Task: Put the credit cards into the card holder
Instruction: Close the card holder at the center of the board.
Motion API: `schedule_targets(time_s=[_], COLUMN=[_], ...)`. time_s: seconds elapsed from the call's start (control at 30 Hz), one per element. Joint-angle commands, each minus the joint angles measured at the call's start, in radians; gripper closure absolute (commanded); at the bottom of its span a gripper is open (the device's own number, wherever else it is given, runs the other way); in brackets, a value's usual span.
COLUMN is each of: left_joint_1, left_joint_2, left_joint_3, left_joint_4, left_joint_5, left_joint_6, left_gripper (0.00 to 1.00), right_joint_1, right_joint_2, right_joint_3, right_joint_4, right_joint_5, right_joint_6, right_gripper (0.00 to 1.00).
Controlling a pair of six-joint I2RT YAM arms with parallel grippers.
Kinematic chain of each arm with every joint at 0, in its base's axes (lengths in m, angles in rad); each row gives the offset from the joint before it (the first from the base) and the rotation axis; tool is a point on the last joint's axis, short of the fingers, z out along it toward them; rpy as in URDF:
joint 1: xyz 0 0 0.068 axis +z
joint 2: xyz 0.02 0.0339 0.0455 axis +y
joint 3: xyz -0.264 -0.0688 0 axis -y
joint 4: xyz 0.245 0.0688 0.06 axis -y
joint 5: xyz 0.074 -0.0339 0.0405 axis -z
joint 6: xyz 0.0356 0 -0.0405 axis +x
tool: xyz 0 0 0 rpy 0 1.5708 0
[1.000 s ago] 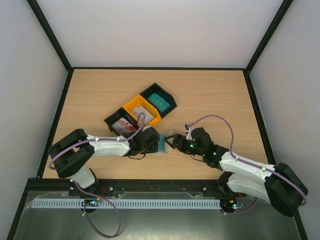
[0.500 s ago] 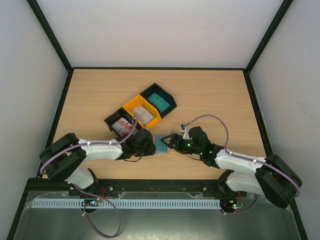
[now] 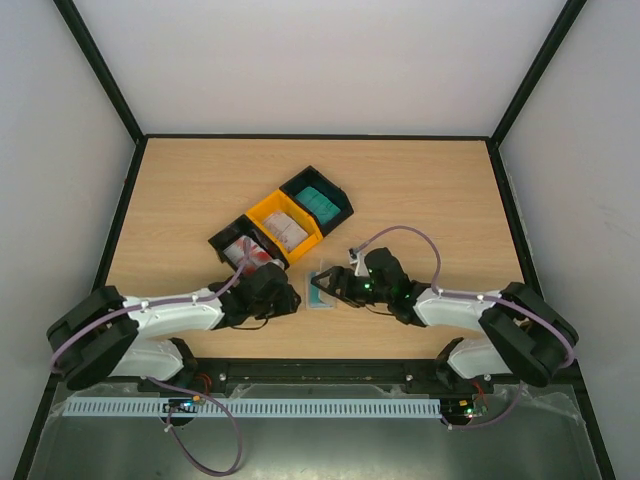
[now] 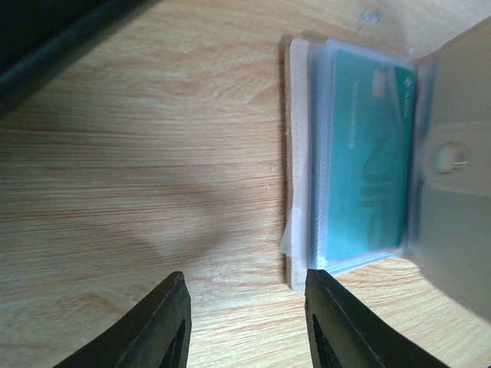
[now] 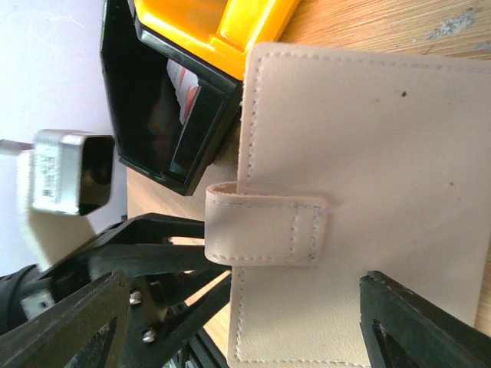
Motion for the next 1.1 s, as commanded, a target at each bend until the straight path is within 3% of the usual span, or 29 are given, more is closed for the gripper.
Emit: schedule_targets(time_s=[0.0,0.13,0.23,0.43,0.9,1.07], left_joint_1=[0.009,0.014,0.028,0.083,0.099,0.099], left_joint_2=[-0.071,-0.141,-0.188,-0.136,-0.031,0.075], left_joint_3=[-0.009,-0.020,-0.032,-0.036,0.016,0.083], left_joint_4=[-0.041,-0.018,0.033,0.154,0.203,0.116], left_joint_5=[-0.055,-0.062,-0.024,0.097,0.167,0.187], left_joint_6=[-0.025,-0.016,0.009,0.044,0.056,0.090], left_gripper=[0.56,0.52,0.48,0.40,0.43,0.47], right_joint_1=[0.007,0.009,0.010,0.009,0.009,0.009], right_joint_2=[0.057,0.092,0.085,0.061,0.192,0.173], right_joint_3=[0.048,0.070,0.089,0.106,0.164,0.167], right_joint_4=[0.041,0.014,-0.035,-0.089,-0.164,-0.179], right_joint_5=[-0.027,-0.016,0.024,0.102,0.099,0.132], right_joint_6=[-0.033,-0.040,-0.054,-0.065,-0.040,-0.034], right_gripper=[0.20,0.21,0.28,0.36,0.61,0.62])
